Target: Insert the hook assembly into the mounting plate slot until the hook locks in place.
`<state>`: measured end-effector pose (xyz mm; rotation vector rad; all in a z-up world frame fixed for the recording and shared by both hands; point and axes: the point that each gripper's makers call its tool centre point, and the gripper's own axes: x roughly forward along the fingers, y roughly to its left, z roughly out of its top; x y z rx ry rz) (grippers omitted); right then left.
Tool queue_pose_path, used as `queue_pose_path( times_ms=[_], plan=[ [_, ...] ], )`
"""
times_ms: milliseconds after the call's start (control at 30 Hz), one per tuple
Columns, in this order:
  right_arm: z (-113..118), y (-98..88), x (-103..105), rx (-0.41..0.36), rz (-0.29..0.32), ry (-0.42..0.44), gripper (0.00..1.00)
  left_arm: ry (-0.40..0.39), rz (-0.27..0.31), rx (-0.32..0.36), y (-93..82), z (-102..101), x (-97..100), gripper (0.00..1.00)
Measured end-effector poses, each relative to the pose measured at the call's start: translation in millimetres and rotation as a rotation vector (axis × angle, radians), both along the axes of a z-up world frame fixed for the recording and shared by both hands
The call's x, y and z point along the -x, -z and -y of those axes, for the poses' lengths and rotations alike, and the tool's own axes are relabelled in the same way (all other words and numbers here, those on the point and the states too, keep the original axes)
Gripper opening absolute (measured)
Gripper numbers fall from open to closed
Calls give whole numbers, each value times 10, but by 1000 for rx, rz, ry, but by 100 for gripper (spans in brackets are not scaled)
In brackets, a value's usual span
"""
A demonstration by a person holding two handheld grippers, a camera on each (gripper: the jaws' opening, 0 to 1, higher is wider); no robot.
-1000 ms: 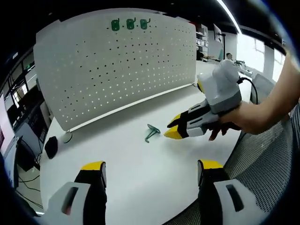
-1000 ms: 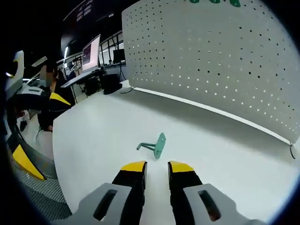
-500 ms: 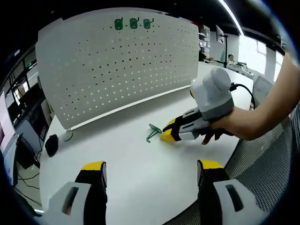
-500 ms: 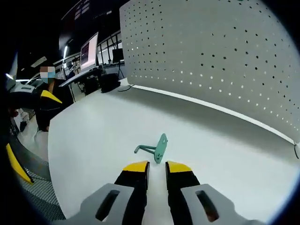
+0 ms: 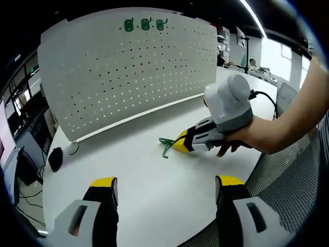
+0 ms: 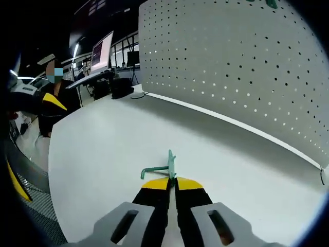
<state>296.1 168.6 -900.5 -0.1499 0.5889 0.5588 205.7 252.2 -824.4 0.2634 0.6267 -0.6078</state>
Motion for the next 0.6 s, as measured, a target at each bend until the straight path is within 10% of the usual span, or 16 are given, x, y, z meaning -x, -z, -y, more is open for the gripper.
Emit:
queue_pose_path(
  times_ms=[600],
  plan=[
    [-46, -124, 56, -10, -63, -42, 0, 16, 4, -6, -2, 30, 8, 78]
  ],
)
